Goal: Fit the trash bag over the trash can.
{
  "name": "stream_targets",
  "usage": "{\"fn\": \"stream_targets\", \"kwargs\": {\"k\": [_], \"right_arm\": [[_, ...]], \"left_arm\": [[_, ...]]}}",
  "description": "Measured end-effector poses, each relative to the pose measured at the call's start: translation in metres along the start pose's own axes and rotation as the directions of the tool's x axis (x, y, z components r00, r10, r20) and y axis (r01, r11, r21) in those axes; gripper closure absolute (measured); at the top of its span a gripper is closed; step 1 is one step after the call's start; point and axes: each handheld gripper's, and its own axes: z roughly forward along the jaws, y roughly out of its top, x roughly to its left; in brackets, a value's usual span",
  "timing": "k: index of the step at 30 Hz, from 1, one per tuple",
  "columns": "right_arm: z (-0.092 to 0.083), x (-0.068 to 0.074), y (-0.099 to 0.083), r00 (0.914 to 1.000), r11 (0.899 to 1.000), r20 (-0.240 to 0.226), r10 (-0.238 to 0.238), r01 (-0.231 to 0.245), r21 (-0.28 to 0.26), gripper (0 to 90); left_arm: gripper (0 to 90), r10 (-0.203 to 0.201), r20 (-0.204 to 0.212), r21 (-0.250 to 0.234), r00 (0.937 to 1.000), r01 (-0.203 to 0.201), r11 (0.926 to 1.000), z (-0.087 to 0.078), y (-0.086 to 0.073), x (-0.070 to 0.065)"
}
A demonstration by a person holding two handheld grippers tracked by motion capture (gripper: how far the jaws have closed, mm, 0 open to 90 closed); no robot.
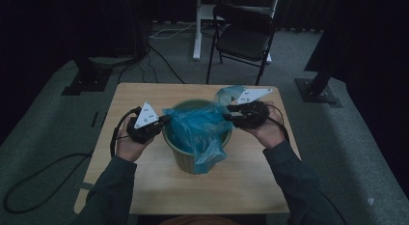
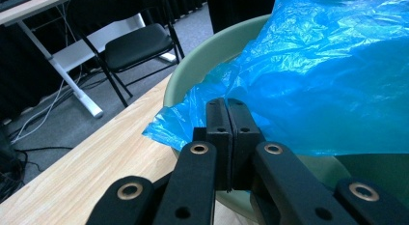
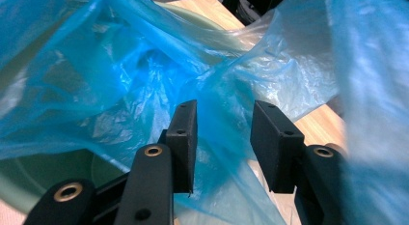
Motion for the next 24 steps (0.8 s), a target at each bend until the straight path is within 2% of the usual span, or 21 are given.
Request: {"fn": "stream_targets", "kwargs": {"k": [6,8,14,16,24], "right_arm": [[0.013,-0.004,0.001,0.9993,1.000,-0.032,0.021,-0.020,0.012,62.1],[0.015,-0.005,0.002,0.9990,1.000,-0.038,0.021,-0.021,0.019,64.8],[0.020,-0.007,0.004,0.9956,0.999,-0.088,0.030,-0.028,0.028,86.7],[0.020,-0.009,0.003,0.9959,0.999,-0.082,0.038,-0.035,0.033,89.8],[0.008,-0.017,0.001,0.9965,0.996,-0.030,0.077,-0.076,0.048,90.0]], "left_arm": [[89.4,0.002,0.001,0.001,1.0000,-0.002,1.0000,0.001,0.000,0.000],[89.3,0.005,0.001,0.002,1.0000,-0.005,1.0000,0.001,0.000,0.000],[89.4,0.001,-0.001,-0.001,1.0000,-0.001,1.0000,0.000,0.000,0.000],[89.4,0.000,-0.004,0.000,1.0000,0.000,1.0000,-0.001,-0.001,0.000],[89.4,-0.017,-0.018,0.002,0.9997,0.017,0.9999,-0.006,-0.008,0.005]]}}
